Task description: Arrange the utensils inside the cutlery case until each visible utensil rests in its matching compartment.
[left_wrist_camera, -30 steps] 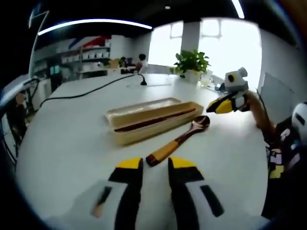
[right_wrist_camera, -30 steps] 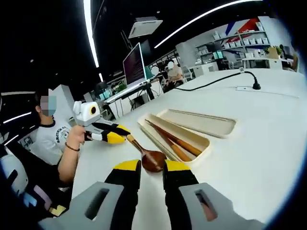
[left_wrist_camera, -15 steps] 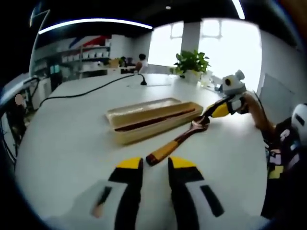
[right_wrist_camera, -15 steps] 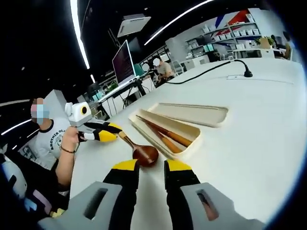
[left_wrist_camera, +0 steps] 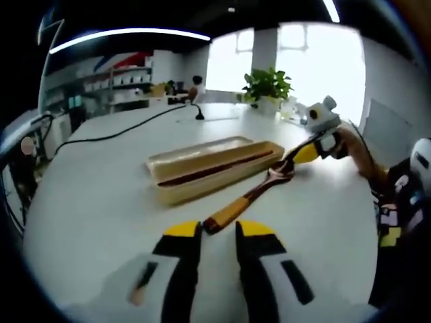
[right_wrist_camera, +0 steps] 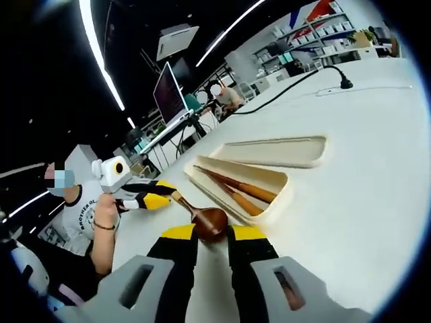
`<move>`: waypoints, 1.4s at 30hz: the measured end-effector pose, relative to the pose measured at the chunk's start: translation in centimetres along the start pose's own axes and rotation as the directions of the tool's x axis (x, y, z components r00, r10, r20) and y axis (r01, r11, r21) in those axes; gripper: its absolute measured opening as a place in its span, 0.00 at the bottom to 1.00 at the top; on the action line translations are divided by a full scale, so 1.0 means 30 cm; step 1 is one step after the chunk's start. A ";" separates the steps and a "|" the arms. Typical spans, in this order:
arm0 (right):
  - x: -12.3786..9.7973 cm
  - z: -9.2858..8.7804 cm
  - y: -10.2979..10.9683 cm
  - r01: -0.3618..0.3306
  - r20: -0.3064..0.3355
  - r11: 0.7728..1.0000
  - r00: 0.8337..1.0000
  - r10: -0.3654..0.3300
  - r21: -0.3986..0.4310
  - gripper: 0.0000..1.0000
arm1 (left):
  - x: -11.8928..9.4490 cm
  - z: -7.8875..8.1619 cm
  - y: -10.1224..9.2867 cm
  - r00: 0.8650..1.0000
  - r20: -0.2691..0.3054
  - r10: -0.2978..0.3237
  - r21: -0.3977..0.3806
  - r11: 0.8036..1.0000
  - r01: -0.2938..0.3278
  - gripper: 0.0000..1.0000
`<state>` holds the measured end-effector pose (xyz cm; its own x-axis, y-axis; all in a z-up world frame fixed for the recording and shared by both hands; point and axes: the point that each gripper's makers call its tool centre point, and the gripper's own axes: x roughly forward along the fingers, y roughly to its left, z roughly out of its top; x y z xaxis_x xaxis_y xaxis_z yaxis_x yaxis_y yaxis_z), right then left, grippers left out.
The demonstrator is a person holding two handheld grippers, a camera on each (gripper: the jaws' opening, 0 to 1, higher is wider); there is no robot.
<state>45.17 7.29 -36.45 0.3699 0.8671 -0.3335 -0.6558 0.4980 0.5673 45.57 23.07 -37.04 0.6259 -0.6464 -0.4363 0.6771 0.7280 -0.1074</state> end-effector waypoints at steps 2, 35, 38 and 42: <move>0.004 0.003 0.003 -0.010 0.002 1.000 1.000 0.010 0.013 0.15 | 0.005 0.002 -0.004 1.000 0.003 -0.005 0.005 1.000 0.005 0.21; -0.030 0.063 0.076 -0.010 0.085 0.989 0.996 0.023 -0.150 0.03 | 0.019 0.042 -0.013 0.999 0.028 0.046 -0.029 0.999 -0.045 0.19; -0.041 0.087 0.090 -0.008 0.109 0.983 0.994 0.029 -0.186 0.03 | 0.010 0.064 -0.028 0.998 0.053 0.035 -0.031 0.999 -0.034 0.19; -0.056 0.118 0.104 -0.026 0.133 0.982 0.990 0.051 -0.185 0.03 | -0.006 0.100 -0.038 0.995 0.086 0.043 -0.015 0.999 -0.042 0.19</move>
<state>44.84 7.41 -31.45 0.4199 0.8850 -0.2010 -0.7756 0.4650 0.4269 45.84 21.67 -34.14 0.6857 -0.6316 -0.3618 0.6443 0.7579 -0.1020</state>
